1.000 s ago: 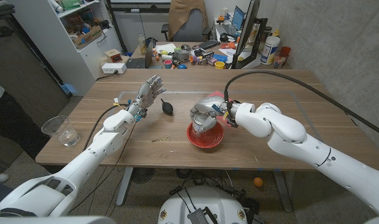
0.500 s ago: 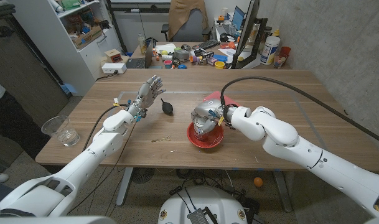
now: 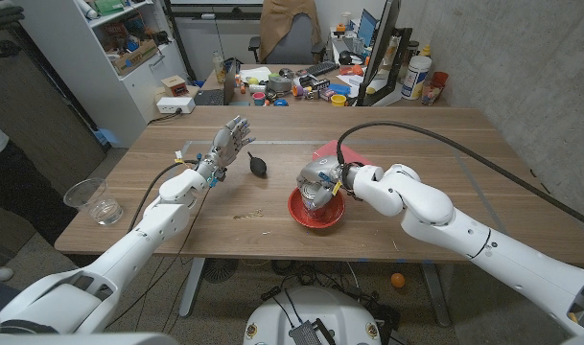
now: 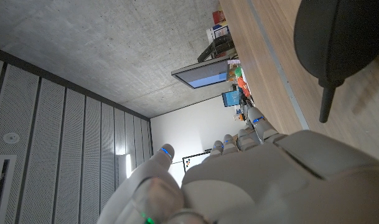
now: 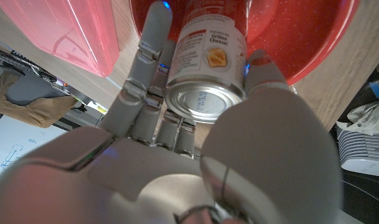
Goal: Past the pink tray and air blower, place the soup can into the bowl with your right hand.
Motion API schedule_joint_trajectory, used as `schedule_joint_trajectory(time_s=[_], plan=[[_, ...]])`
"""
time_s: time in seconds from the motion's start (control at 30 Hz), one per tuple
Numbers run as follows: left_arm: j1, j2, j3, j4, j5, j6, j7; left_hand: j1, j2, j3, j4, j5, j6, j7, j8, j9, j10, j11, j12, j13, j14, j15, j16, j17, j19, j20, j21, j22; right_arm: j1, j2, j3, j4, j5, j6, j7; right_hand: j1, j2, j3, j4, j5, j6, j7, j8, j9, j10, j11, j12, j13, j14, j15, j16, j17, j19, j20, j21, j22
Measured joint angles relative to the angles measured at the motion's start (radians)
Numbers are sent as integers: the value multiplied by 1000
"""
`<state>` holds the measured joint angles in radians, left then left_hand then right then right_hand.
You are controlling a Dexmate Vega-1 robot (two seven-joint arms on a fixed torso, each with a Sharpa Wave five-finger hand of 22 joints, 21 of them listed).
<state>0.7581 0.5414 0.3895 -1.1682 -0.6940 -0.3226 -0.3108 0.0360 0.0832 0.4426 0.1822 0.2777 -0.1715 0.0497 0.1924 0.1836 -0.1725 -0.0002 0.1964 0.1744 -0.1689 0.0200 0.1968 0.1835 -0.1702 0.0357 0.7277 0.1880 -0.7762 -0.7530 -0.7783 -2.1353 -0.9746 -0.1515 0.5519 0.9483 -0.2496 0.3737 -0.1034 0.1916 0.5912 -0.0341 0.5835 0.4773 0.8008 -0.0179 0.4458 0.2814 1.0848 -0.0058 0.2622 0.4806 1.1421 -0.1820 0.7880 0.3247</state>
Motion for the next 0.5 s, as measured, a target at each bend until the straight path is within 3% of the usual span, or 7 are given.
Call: schedule_joint_trajectory(time_s=[0.27, 0.4, 0.5], plan=[[-2, -1, 0, 4, 0, -1, -1, 0, 0, 0, 0, 0, 0, 0, 0, 0, 0, 0, 0, 0, 0, 0, 0, 0, 0, 0, 0, 0, 14, 8, -14, 12, -10, 11, 31, 0, 0, 0, 0, 0, 0, 0, 0, 1, 0, 0, 0, 11, 0, 0, 0, 5, 0, 0, 4, 0], [-3, -2, 0, 6, 0, -1, -2, 0, 0, 0, 0, 0, 0, 0, 0, 0, 0, 0, 0, 0, 0, 0, 0, 0, 0, 0, 0, 0, 20, 12, -21, 17, -13, 18, 45, 0, 0, 0, 0, 0, -7, -7, 0, 0, -1, -1, 5, 50, 0, 0, -4, 5, 0, 0, 4, -5], [-4, -2, 0, 7, 0, -1, -4, 0, 0, 0, 0, 0, 0, 0, 0, 0, 0, 0, 0, 0, 0, 0, 0, 0, 0, 0, 0, 0, 23, 14, -24, 21, -15, 20, 53, 0, 0, -10, 13, 0, -20, -20, -7, -4, -21, -20, 5, 128, 0, 0, -25, -10, 0, 0, 4, -9]])
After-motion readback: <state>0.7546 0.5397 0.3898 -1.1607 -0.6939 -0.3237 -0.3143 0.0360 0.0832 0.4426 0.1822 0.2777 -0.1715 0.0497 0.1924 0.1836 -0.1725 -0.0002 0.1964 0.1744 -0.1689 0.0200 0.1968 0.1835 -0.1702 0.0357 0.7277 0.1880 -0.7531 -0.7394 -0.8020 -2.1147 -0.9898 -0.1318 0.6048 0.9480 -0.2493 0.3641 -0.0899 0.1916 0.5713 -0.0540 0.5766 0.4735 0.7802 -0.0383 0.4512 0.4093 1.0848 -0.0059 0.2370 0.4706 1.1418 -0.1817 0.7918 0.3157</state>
